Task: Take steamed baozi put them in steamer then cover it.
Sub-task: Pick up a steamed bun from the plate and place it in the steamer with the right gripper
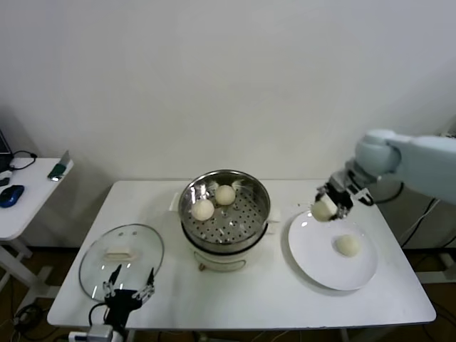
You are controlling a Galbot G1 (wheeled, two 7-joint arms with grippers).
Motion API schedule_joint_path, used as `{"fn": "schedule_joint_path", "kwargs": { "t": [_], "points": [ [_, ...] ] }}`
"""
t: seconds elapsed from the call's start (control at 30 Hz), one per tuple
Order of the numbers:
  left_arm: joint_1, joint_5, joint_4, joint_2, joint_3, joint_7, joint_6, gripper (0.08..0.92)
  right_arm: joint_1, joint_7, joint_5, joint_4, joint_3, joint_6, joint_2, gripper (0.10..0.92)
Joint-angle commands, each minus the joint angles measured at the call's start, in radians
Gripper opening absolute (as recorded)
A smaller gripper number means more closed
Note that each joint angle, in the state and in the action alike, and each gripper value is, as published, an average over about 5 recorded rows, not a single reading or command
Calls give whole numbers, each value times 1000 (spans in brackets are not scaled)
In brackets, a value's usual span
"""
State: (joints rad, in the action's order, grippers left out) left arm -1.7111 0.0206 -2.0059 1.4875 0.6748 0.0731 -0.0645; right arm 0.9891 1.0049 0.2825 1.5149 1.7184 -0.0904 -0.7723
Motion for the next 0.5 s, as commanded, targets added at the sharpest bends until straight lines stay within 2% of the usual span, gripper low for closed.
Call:
{"fn": "schedule_joint_path", "kwargs": {
  "t": [0.03,0.27,0.5],
  "points": [
    [-1,0,1,-1,1,1,1,823,268,51,-5,95,-66,-242,-252,645],
    [-8,-5,-1,-2,9,-1,7,823,155,-17,-110,204,-163,-258,-413,645],
    [-19,-10,-7,-2,20,-3,15,823,-36,-65,-234,163,-152,-252,-488,645]
  ]
}}
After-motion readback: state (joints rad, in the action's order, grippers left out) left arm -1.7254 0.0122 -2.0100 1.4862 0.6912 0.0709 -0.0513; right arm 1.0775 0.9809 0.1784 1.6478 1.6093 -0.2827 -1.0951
